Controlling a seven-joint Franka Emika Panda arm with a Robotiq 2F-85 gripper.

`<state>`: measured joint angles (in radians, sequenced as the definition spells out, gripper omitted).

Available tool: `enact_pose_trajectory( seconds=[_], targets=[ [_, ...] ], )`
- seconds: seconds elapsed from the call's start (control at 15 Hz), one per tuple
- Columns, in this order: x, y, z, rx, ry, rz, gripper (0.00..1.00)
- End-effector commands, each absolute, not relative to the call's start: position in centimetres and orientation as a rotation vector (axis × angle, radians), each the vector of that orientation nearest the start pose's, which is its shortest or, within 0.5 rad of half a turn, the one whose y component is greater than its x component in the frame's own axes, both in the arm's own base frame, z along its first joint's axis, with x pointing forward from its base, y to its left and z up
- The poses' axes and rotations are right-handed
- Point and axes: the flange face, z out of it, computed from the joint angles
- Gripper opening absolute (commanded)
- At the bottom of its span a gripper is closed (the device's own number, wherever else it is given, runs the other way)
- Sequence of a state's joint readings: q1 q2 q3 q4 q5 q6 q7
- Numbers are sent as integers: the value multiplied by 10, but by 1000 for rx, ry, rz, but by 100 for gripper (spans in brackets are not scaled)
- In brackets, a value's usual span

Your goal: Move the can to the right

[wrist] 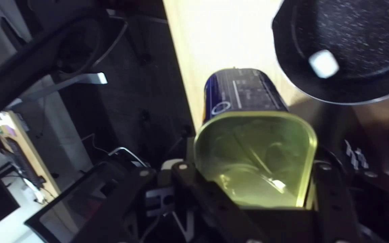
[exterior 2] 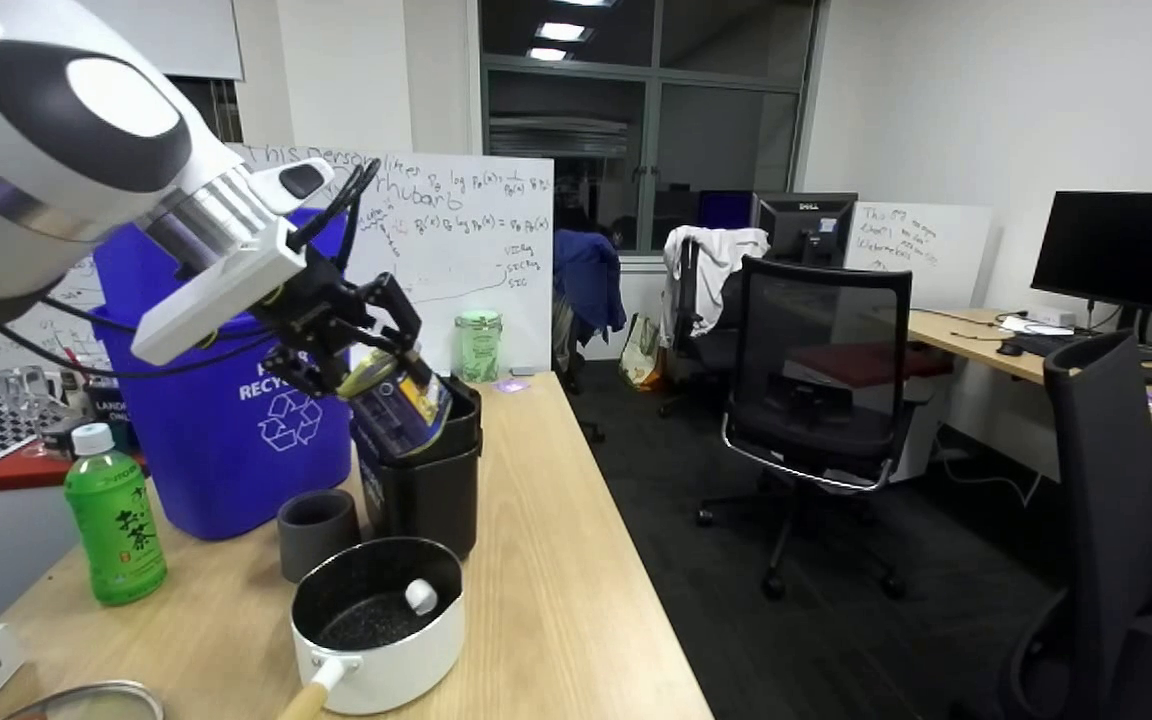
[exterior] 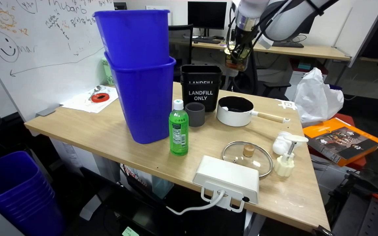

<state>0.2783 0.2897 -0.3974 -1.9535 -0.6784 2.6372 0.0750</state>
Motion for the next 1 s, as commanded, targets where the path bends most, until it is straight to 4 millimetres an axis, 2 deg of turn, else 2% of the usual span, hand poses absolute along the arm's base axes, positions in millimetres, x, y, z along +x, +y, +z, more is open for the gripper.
enact_pose_trajectory(
  seconds=[0.0, 0.2, 0.47, 0.67, 0.93],
  targets=[
    [632, -82, 397, 2360, 353, 389, 36],
    [613, -116, 405, 2240, 215, 290, 36],
    [579, -143, 403, 2141, -41, 199, 36],
    [548, -154, 385, 2081, -201, 136, 36],
    [516, -161, 347, 2042, -317, 81, 36]
  ],
)
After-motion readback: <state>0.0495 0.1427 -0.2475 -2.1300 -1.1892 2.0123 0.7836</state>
